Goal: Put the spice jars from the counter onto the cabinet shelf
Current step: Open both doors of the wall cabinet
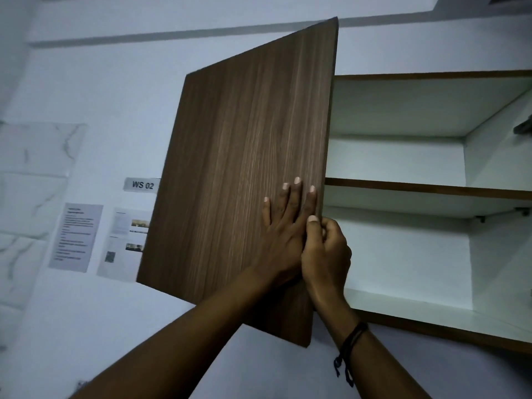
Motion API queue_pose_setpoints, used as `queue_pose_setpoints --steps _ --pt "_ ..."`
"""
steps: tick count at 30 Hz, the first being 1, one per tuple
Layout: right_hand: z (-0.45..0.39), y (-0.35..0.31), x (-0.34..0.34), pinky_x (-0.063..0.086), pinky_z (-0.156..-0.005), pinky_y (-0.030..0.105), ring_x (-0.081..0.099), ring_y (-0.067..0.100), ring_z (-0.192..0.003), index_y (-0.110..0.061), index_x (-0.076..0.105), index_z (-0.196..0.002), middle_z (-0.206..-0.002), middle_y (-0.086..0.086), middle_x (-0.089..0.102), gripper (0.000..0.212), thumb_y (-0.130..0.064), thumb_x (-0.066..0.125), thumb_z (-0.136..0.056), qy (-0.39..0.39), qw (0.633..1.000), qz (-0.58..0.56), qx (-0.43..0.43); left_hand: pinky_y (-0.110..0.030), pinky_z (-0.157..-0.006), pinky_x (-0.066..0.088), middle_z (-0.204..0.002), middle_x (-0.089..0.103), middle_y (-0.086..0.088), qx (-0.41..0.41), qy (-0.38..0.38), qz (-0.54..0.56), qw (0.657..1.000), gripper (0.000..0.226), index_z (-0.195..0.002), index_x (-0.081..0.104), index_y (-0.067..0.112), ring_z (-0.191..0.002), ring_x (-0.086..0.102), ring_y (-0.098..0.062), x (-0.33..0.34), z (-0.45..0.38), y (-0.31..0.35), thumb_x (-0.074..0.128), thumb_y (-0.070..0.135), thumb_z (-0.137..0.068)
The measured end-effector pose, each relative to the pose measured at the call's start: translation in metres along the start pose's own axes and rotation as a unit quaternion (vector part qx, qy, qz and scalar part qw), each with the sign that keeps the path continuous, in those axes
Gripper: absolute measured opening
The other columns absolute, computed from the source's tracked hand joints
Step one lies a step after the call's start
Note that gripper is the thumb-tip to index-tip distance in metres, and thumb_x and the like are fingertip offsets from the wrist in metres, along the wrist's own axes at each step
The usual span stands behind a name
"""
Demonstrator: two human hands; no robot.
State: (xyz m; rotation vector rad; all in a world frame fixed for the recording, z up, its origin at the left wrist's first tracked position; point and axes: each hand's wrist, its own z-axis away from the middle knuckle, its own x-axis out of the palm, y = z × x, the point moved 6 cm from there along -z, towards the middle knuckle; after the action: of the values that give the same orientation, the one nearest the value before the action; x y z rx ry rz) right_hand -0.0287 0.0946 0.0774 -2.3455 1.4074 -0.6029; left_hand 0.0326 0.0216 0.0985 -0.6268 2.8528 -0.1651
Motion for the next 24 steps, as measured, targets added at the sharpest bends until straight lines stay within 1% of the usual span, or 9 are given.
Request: queue_pose_setpoints --steps 3,5,7,13,17,19,21,23,24 --pt "0.018 -0.039 -0.005 0.040 -0.050 0.009 0.058 -0.003 -0.062 -0.020 0.065 -0.084 -0.060 -0.013 0.059 0.031 -0.040 0.044 -0.096 0.002 0.995 -0.062 -0.073 -0.060 -0.122 -0.002 -0.169 -0.008 -0.004 0.008 0.023 0.104 0.994 0.071 -0.160 0.003 0.018 -0.155 -0.011 -0.019 -0.054 -0.002 0.000 0.033 0.041 -0.100" --pt "0.031 -0.063 -0.003 0.039 -0.052 0.009 0.059 0.000 -0.063 -0.022 0.062 -0.079 -0.067 -0.012 0.062 0.031 -0.038 0.042 -0.096 -0.014 0.987 -0.102 -0.120 -0.062 -0.121 0.000 -0.169 -0.006 -0.001 0.009 0.031 0.148 0.989 0.072 -0.160 0.007 0.018 -0.156 -0.007 -0.018 -0.089 -0.001 -0.003 0.030 0.042 -0.097" --pt "0.043 -0.087 0.003 0.040 -0.054 0.011 0.059 0.003 -0.065 -0.021 0.062 -0.080 -0.073 -0.010 0.063 0.031 -0.035 0.040 -0.098 -0.034 0.975 -0.145 -0.163 -0.063 -0.121 0.004 -0.169 -0.003 -0.001 0.009 0.032 0.178 0.983 0.073 -0.160 0.009 0.018 -0.156 -0.003 -0.018 -0.122 0.004 -0.009 0.034 0.041 -0.095" --pt "0.071 -0.146 0.035 0.034 -0.052 0.010 0.052 0.005 -0.058 -0.015 0.054 -0.076 -0.064 -0.009 0.052 0.028 -0.026 0.040 -0.097 -0.036 0.956 -0.199 -0.210 -0.052 -0.125 0.014 -0.169 0.003 -0.002 0.005 0.039 0.206 0.978 0.072 -0.159 0.009 0.016 -0.156 0.005 -0.015 -0.199 0.028 -0.031 0.036 0.032 -0.094" --pt "0.097 -0.182 0.070 0.040 -0.056 0.017 0.056 0.005 -0.068 -0.025 0.049 -0.091 -0.074 -0.010 0.056 0.010 -0.026 0.040 -0.095 -0.051 0.956 -0.222 -0.185 -0.046 -0.124 0.023 -0.164 0.019 0.019 -0.086 0.018 0.316 0.945 0.070 -0.154 0.018 0.045 -0.152 0.022 -0.007 -0.241 0.046 -0.057 0.040 0.019 -0.093" --pt "0.116 -0.202 0.092 0.044 -0.069 0.020 0.057 0.009 -0.083 -0.025 0.050 -0.099 -0.090 -0.002 0.059 0.011 -0.027 0.040 -0.095 -0.071 0.952 -0.254 -0.157 -0.030 -0.116 0.038 -0.153 0.036 0.033 -0.114 0.025 0.346 0.931 0.066 -0.146 0.026 0.055 -0.142 0.039 0.000 -0.265 0.053 -0.071 0.043 0.020 -0.093" --pt "0.135 -0.221 0.116 0.042 -0.081 0.016 0.055 0.012 -0.098 -0.019 0.055 -0.110 -0.108 0.000 0.058 0.024 -0.030 0.039 -0.096 -0.096 0.950 -0.265 -0.136 -0.014 -0.098 0.046 -0.136 0.052 0.038 -0.128 0.042 0.347 0.928 0.062 -0.146 0.028 0.050 -0.123 0.056 0.006 -0.293 0.060 -0.086 0.044 0.021 -0.093" --pt "0.152 -0.239 0.137 0.034 -0.084 0.003 0.051 0.011 -0.108 -0.018 0.055 -0.124 -0.122 -0.001 0.055 0.039 -0.038 0.036 -0.096 -0.121 0.951 -0.247 -0.142 -0.013 -0.089 0.048 -0.129 0.060 0.033 -0.160 0.058 0.357 0.919 0.060 -0.148 0.027 0.043 -0.112 0.063 0.003 -0.319 0.068 -0.106 0.042 0.018 -0.096" --pt "0.160 -0.248 0.150 0.031 -0.084 -0.001 0.049 0.010 -0.112 -0.020 0.054 -0.129 -0.128 -0.002 0.053 0.042 -0.039 0.035 -0.097 -0.140 0.949 -0.237 -0.153 -0.013 -0.090 0.048 -0.131 0.060 0.032 -0.178 0.064 0.357 0.915 0.059 -0.149 0.027 0.042 -0.116 0.062 0.002 -0.334 0.073 -0.118 0.042 0.020 -0.096"
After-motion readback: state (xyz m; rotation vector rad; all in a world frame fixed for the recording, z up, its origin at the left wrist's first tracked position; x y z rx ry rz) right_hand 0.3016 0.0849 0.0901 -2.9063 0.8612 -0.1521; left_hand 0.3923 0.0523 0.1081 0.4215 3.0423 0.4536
